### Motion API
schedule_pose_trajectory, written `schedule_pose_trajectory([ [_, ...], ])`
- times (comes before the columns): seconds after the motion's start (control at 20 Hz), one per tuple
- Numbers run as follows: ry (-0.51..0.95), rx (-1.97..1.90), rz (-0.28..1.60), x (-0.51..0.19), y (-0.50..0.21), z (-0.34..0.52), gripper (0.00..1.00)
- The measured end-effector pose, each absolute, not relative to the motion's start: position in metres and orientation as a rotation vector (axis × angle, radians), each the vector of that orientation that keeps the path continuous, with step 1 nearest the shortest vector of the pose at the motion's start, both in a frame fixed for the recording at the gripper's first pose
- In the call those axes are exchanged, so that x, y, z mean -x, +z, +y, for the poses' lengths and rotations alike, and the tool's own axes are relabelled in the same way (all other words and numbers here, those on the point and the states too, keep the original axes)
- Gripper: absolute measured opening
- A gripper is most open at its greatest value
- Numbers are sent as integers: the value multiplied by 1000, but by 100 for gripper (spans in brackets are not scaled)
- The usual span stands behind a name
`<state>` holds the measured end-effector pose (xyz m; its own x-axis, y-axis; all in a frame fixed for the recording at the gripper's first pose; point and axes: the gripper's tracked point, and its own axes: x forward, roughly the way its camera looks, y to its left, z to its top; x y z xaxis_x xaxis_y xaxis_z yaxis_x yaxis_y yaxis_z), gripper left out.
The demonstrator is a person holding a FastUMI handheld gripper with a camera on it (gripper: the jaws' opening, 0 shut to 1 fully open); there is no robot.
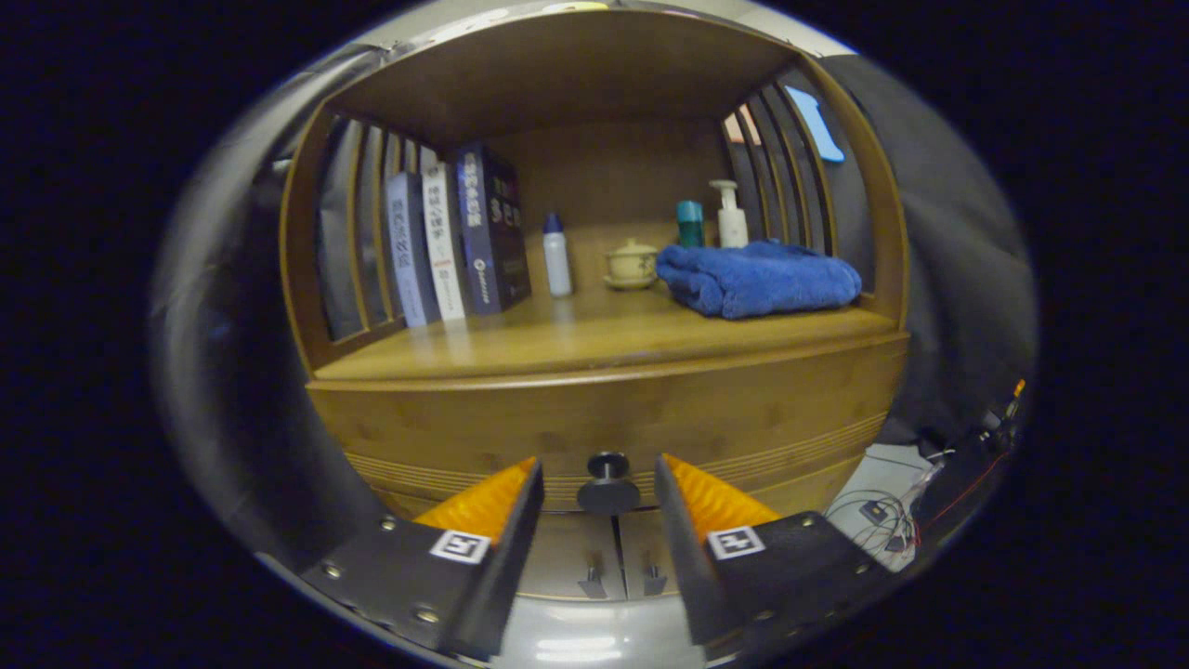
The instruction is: Pull open the drawer, take out the items inside it, and place them on the countertop above the cabinet.
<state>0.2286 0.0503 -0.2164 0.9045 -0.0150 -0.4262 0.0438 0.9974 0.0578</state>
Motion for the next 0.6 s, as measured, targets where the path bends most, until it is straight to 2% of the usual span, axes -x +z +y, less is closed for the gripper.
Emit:
schedule_pose_trajectory([
  [0.1,-14,-67,475,-231,-231,52,60],
  [0.2,-22,-44,509,-239,-243,48,60],
  [0.4,-25,-6,499,-242,-244,47,40],
  [0.5,-37,-13,499,-242,-247,48,39],
  [0.55,-39,-6,501,-240,-243,47,33],
  [0.6,-41,2,508,-239,-245,47,33],
])
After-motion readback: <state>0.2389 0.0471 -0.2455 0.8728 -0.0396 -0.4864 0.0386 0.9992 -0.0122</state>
